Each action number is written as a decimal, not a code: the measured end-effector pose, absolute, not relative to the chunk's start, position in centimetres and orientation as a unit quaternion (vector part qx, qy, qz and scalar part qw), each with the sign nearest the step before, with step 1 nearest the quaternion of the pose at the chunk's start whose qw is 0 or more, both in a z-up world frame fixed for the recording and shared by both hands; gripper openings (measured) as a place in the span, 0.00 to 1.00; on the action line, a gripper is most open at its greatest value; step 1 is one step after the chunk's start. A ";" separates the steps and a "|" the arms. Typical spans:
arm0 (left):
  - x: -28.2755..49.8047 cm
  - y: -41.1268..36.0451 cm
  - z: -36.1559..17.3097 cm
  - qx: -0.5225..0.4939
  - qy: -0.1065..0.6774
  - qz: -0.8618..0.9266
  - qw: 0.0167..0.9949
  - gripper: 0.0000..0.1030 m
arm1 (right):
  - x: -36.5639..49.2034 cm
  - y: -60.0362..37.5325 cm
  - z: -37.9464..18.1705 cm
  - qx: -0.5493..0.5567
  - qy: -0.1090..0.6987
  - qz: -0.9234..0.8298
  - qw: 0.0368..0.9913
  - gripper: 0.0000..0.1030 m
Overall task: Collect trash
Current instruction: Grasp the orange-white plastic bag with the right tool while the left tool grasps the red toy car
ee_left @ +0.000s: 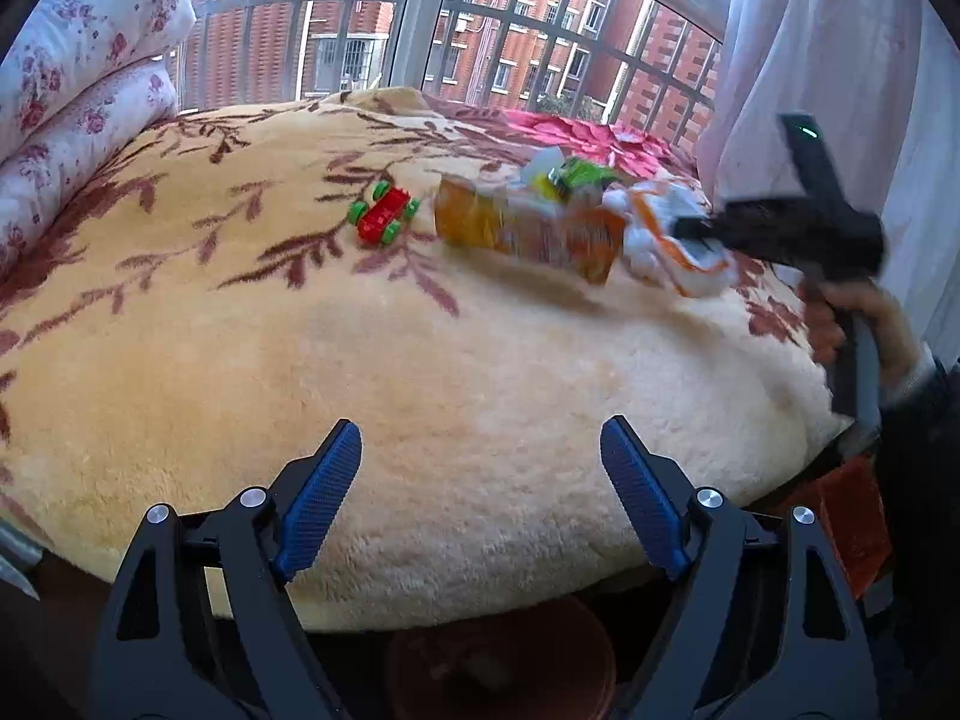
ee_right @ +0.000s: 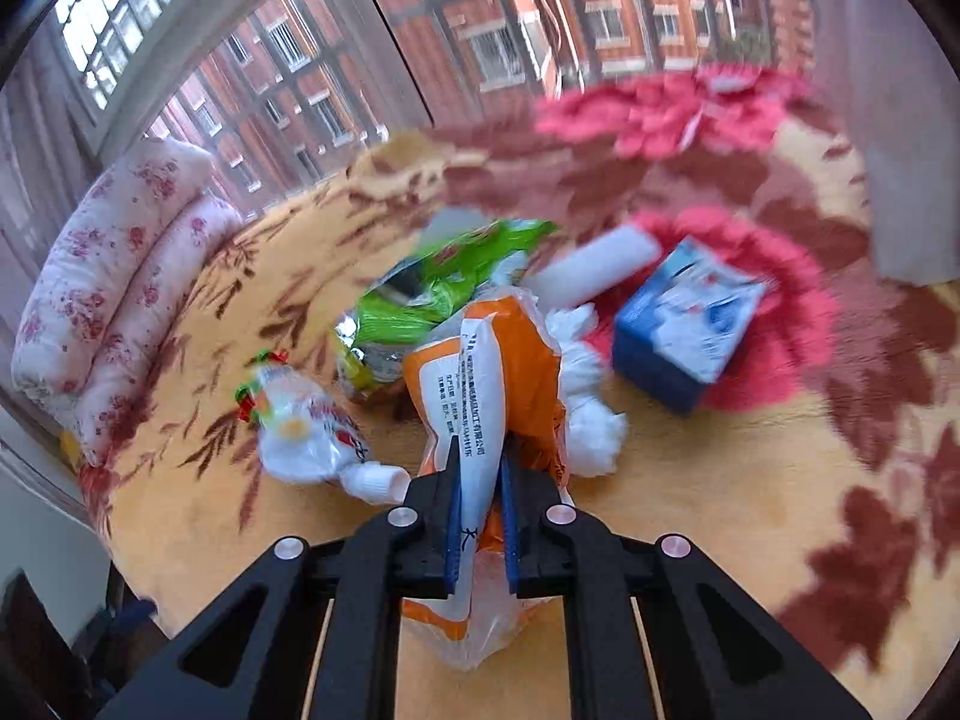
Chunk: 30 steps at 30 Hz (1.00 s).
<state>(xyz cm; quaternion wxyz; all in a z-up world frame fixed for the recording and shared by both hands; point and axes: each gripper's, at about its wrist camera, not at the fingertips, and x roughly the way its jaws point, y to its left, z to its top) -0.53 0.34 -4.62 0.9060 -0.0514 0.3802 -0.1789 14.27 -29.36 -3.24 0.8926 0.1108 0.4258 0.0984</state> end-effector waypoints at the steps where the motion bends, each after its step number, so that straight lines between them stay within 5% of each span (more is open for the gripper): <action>1: 0.0 0.2 -4.4 -0.048 0.378 -0.177 0.907 0.78 | 13.5 -29.2 -2.6 0.080 0.413 0.074 0.904 0.10; 9: 8.4 0.3 -3.3 -0.040 0.393 -0.141 0.908 0.78 | 6.4 -32.5 -0.2 0.148 0.340 0.092 0.924 0.10; 21: 22.6 -1.3 -6.1 0.047 0.454 -0.114 0.883 0.78 | 3.6 -31.1 -2.1 0.143 0.340 0.124 0.921 0.11; 28: 24.3 -0.8 -8.5 0.062 0.452 -0.134 0.880 0.36 | 4.6 -30.1 -4.5 0.150 0.358 0.132 0.912 0.11; 30: 23.3 -0.4 -8.0 0.055 0.436 -0.140 0.887 0.36 | 4.7 -30.0 -4.8 0.156 0.361 0.134 0.910 0.11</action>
